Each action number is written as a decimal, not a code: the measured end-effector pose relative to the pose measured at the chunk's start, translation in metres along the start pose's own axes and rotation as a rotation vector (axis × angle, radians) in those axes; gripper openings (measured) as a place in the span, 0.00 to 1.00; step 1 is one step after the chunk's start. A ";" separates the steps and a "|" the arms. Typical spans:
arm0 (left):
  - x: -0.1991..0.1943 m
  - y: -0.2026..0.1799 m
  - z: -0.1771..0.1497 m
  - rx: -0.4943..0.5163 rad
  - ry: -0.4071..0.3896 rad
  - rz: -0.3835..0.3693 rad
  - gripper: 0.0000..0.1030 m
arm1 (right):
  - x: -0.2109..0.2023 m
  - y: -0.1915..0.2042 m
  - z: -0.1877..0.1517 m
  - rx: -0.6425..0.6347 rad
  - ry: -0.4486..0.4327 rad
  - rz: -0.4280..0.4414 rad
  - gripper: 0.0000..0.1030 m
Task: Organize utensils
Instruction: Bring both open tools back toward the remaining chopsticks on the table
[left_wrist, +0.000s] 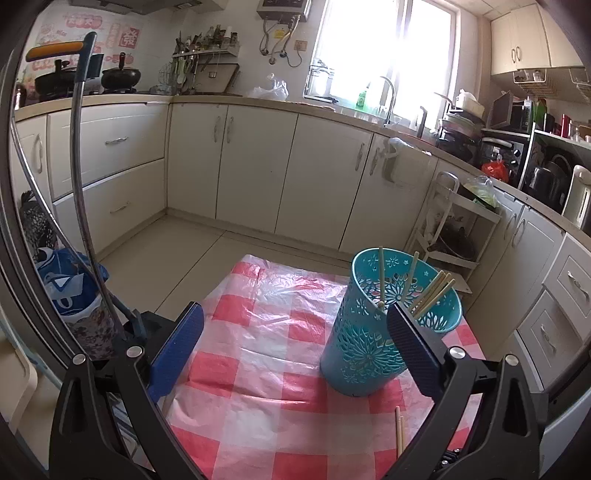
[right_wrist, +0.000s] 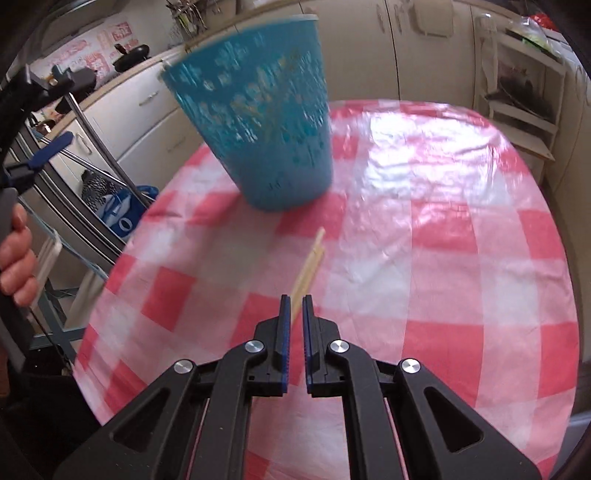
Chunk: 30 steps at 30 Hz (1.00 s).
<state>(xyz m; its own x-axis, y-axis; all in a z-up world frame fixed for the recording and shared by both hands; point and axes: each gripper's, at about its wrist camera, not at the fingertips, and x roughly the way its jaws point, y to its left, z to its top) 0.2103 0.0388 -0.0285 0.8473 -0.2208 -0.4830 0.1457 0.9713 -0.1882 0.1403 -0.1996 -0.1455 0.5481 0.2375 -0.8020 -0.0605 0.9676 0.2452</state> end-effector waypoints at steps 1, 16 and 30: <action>0.002 -0.002 -0.001 0.007 0.007 0.000 0.92 | 0.003 -0.001 -0.002 0.002 0.008 -0.002 0.07; 0.019 -0.030 -0.024 0.099 0.087 -0.020 0.92 | 0.013 0.015 0.008 -0.053 -0.001 -0.004 0.27; 0.031 -0.042 -0.039 0.147 0.149 -0.032 0.92 | 0.006 -0.008 0.005 0.020 0.012 0.063 0.20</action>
<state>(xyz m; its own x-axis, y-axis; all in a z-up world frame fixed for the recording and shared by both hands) 0.2102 -0.0124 -0.0685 0.7578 -0.2516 -0.6020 0.2534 0.9637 -0.0839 0.1484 -0.2064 -0.1494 0.5338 0.2993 -0.7909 -0.0780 0.9487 0.3064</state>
